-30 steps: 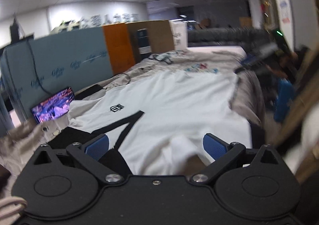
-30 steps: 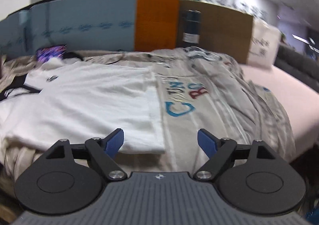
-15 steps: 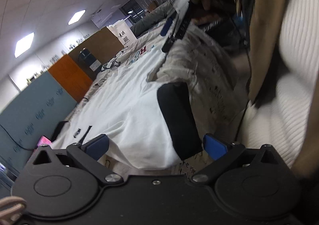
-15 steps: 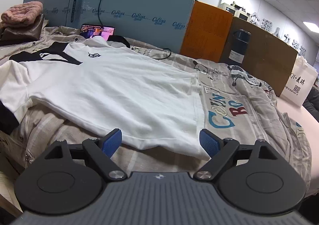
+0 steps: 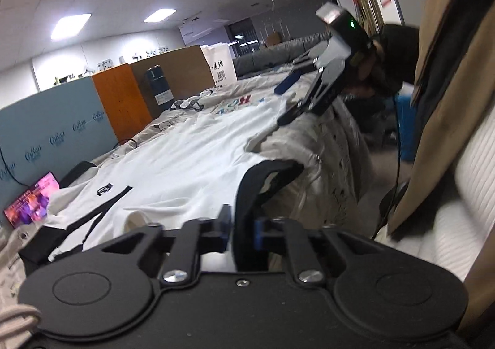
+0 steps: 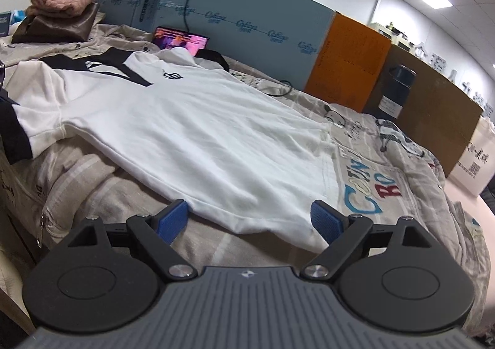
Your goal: Fold clothes
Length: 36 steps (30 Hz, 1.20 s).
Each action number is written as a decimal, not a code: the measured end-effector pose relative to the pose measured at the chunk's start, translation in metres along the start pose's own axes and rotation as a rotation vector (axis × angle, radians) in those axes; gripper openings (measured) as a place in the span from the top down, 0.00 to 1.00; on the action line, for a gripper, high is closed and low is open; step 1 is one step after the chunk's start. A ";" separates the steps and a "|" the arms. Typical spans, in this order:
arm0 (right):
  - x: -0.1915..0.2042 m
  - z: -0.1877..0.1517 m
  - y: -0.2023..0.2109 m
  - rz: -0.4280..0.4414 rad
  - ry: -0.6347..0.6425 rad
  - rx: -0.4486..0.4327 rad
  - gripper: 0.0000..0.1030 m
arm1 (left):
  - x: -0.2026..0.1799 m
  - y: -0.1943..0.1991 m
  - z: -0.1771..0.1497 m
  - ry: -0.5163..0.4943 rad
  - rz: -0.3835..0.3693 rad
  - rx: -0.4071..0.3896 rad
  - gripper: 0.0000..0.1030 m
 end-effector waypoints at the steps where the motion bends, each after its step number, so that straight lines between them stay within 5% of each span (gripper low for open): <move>1: 0.002 0.003 -0.002 0.016 0.014 -0.002 0.17 | 0.003 0.001 0.001 0.027 0.005 -0.009 0.91; 5: 0.015 0.014 -0.011 0.102 0.083 -0.010 0.21 | 0.029 0.008 0.015 0.203 0.063 -0.117 0.92; 9: 0.011 0.018 -0.017 0.140 0.086 0.001 0.37 | 0.053 0.012 0.025 0.350 0.074 -0.207 0.92; 12: -0.003 0.011 -0.015 0.092 0.072 0.028 0.53 | 0.061 0.015 0.028 0.417 0.029 -0.235 0.92; 14: -0.013 0.007 -0.011 0.075 0.052 0.044 0.68 | 0.057 0.019 0.028 0.423 -0.028 -0.230 0.93; 15: -0.017 0.005 -0.007 0.081 0.039 0.054 0.93 | 0.053 0.022 0.027 0.416 -0.061 -0.223 0.93; 16: -0.020 0.003 -0.004 0.087 0.026 0.063 0.97 | 0.047 0.024 0.025 0.419 -0.097 -0.204 0.93; 20: -0.017 -0.003 0.006 0.107 0.035 0.088 0.97 | 0.026 0.019 0.007 0.456 -0.225 -0.066 0.93; 23: -0.019 -0.004 0.006 0.122 0.025 0.088 0.97 | 0.023 0.015 -0.004 0.501 -0.237 -0.016 0.93; 32: -0.047 0.038 -0.001 0.152 0.062 0.044 0.97 | 0.090 0.008 0.038 0.459 0.024 -0.206 0.95; 36: -0.071 0.066 -0.019 0.205 0.082 0.011 0.97 | 0.134 -0.026 0.060 0.412 0.074 -0.178 0.95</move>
Point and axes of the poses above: each gripper's, at about its wrist camera, not at the fingertips, and y roughly against the way its jaws point, x to its left, z to its top, the point moved 2 cm from there along -y, roughly the way its jaws point, and after that the axes turned 8 degrees about z, right-handed, at the moved point
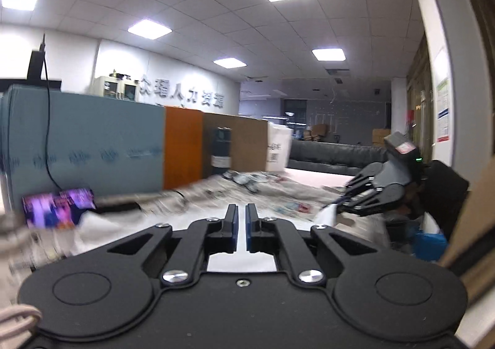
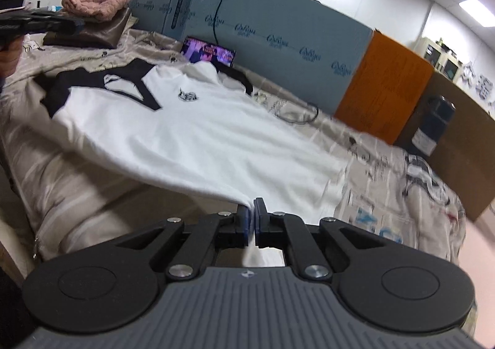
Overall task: Fold clothes
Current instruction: 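Lift the shirt edge with the left tool toward the right tool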
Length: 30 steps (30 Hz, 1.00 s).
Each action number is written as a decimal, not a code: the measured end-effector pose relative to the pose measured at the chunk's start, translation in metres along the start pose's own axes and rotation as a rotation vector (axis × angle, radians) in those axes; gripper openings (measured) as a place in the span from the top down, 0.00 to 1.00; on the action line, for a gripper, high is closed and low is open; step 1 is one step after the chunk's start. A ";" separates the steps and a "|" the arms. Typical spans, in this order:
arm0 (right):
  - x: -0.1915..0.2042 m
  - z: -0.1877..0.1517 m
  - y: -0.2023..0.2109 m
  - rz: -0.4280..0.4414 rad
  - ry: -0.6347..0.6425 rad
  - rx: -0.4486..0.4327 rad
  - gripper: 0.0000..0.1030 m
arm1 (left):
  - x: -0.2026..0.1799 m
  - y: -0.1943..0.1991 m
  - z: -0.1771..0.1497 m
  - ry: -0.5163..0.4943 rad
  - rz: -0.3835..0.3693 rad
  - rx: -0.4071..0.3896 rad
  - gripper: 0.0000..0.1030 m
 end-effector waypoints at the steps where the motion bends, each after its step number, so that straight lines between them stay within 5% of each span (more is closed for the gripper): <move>1: -0.009 0.006 -0.005 0.027 0.000 -0.007 0.97 | 0.008 -0.012 0.003 -0.002 0.015 0.026 0.95; 7: -0.024 0.004 -0.034 0.065 -0.001 0.038 0.97 | 0.030 -0.016 -0.019 0.124 -0.081 0.181 0.89; 9: -0.021 -0.003 -0.036 0.059 -0.013 0.030 0.97 | 0.025 -0.005 -0.029 0.140 -0.084 0.211 0.77; 11: -0.018 -0.009 -0.036 0.050 -0.024 0.023 0.97 | 0.021 0.006 -0.038 0.181 -0.087 0.225 0.50; 16: -0.011 -0.020 -0.030 0.033 -0.056 0.014 0.97 | -0.008 0.024 -0.051 0.132 -0.136 0.255 0.32; 20: -0.007 -0.022 -0.026 0.022 -0.068 0.001 0.97 | -0.015 0.015 -0.071 0.120 -0.093 0.362 0.32; 24: -0.002 -0.027 -0.025 0.017 -0.079 0.010 0.97 | -0.024 0.019 -0.082 0.155 -0.126 0.374 0.34; 30: 0.003 -0.034 -0.019 0.006 -0.102 0.000 0.97 | -0.044 0.027 -0.081 -0.021 -0.103 0.323 0.66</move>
Point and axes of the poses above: each gripper's, at about its wrist camera, not at the fingertips, and y roughly against the way its jaws point, x to its left, z to its top, the point moved 2 cm from there along -y, roughly the way its jaws point, and after that the axes turned 8 degrees about z, right-handed, at the moved point
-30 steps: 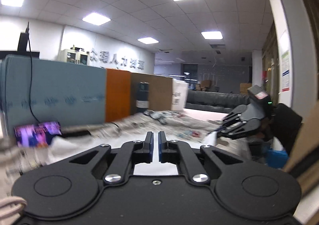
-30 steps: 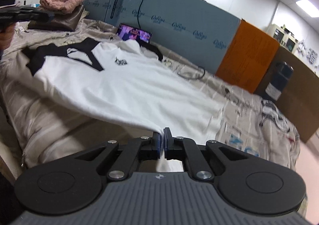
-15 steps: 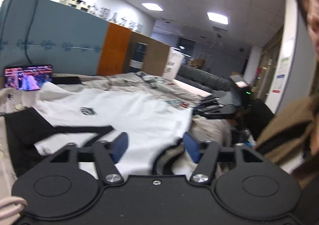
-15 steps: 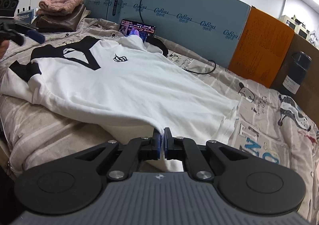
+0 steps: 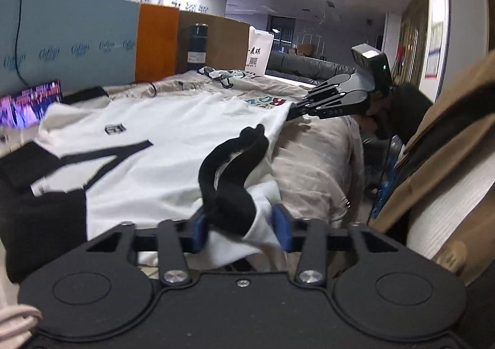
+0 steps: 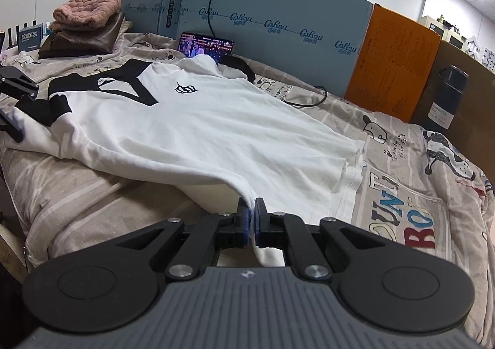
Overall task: Fold clothes
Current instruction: 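Lift the shirt edge with the left tool toward the right tool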
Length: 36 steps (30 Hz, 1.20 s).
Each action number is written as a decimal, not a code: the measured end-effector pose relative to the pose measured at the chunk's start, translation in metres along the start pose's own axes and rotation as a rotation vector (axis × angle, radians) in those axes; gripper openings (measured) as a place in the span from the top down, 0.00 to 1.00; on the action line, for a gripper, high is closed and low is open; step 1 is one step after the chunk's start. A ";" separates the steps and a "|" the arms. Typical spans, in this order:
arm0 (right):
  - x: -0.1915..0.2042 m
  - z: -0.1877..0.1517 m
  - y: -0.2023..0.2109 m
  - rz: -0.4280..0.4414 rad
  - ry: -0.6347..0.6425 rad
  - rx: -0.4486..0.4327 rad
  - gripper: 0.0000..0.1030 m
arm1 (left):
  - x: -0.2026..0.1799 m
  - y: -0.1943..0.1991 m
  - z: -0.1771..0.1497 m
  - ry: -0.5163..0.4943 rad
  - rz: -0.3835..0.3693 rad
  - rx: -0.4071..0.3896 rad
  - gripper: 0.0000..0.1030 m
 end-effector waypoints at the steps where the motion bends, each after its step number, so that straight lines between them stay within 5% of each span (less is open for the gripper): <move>1: 0.001 -0.002 0.001 -0.001 -0.005 -0.001 0.97 | 0.000 0.002 0.001 -0.010 0.000 -0.011 0.67; 10: 0.010 -0.013 0.012 -0.013 -0.038 -0.016 0.97 | -0.019 0.005 0.010 -0.186 0.054 -0.064 0.66; 15: 0.015 -0.014 0.015 -0.008 -0.034 -0.030 0.97 | -0.020 -0.012 0.009 -0.187 0.000 -0.013 0.67; 16: 0.015 -0.015 0.015 -0.006 -0.035 -0.031 0.97 | -0.018 -0.015 0.007 -0.176 -0.005 -0.007 0.71; 17: 0.015 -0.016 0.014 -0.004 -0.037 -0.032 0.97 | -0.017 -0.016 0.004 -0.165 -0.009 -0.004 0.87; 18: 0.015 -0.017 0.015 -0.004 -0.040 -0.032 0.97 | -0.018 -0.016 0.003 -0.166 -0.008 -0.006 0.90; 27: -0.006 0.013 0.019 -0.021 0.004 -0.110 0.97 | 0.012 -0.006 0.059 -0.302 0.168 -0.164 0.92; 36: -0.050 0.052 -0.040 0.083 0.051 -0.015 0.97 | 0.093 -0.076 0.090 -0.273 0.113 0.003 0.91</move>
Point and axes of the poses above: each gripper's, at about its wrist camera, not at the fingertips, and y roughly against the way its jaws point, x to its left, z to its top, the point moved 2 cm from there along -y, roughly the way its jaws point, and after that the axes turned 8 degrees about z, right-handed, at the moved point
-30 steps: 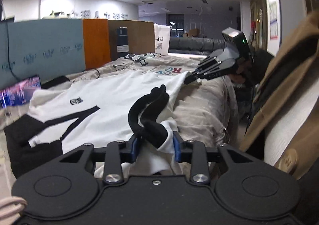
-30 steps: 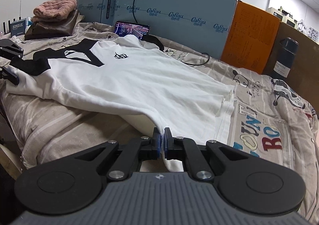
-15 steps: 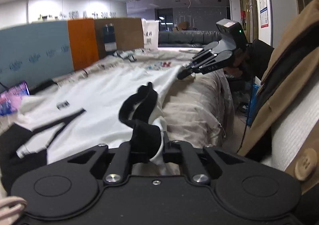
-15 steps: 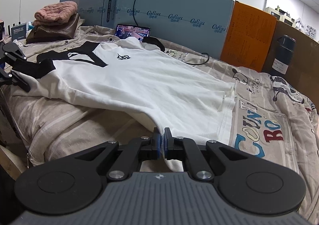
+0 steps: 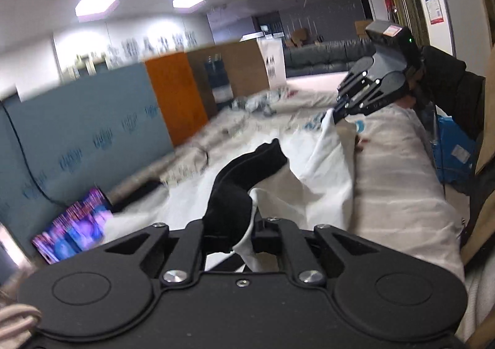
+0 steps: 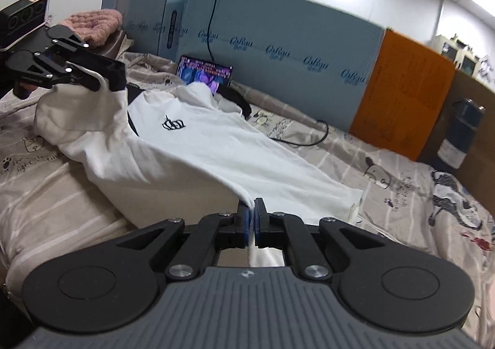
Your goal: Fold clothes
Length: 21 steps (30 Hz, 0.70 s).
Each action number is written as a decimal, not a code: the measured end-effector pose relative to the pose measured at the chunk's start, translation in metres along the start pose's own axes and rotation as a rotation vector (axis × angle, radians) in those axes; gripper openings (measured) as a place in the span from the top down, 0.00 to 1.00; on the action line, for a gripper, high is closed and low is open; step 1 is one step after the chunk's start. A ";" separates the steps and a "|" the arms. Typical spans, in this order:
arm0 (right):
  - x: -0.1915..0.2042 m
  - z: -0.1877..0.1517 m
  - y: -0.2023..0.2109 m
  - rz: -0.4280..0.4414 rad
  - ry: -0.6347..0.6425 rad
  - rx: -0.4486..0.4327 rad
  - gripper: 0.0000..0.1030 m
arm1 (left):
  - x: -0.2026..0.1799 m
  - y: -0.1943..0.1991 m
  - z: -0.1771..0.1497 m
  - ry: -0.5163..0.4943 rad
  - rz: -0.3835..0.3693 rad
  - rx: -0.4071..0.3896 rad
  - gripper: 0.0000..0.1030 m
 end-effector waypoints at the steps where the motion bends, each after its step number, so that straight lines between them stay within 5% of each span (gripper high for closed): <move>1: -0.005 -0.001 -0.008 0.021 -0.007 0.022 0.97 | 0.006 -0.009 -0.004 0.028 -0.006 0.031 0.86; 3: -0.013 -0.004 -0.021 0.035 -0.022 0.050 0.94 | 0.017 -0.022 -0.012 0.079 0.003 0.075 0.86; 6: -0.030 -0.009 -0.027 0.012 -0.077 0.045 0.76 | 0.031 -0.034 -0.019 0.149 0.062 0.129 0.77; 11: -0.059 -0.026 -0.029 -0.081 -0.229 0.040 0.64 | 0.048 -0.033 -0.025 0.221 0.204 0.161 0.36; 16: -0.061 -0.040 -0.015 -0.168 -0.339 -0.015 0.52 | 0.068 -0.007 -0.023 0.386 0.306 0.121 0.34; 19: -0.054 -0.048 0.000 -0.198 -0.457 -0.095 0.35 | 0.058 0.025 -0.031 0.555 0.248 0.077 0.34; 21: -0.049 -0.056 0.004 -0.207 -0.559 -0.131 0.33 | 0.039 0.041 -0.039 0.613 0.192 0.072 0.34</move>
Point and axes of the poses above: each gripper's, at about its wrist camera, not at the fingertips, and y roughly against the way its jaws point, x to its left, z to its top, the point moved 2 cm from there along -y, roughly the way its jaws point, and after that the axes turned 8 degrees about z, right-handed, at the moved point
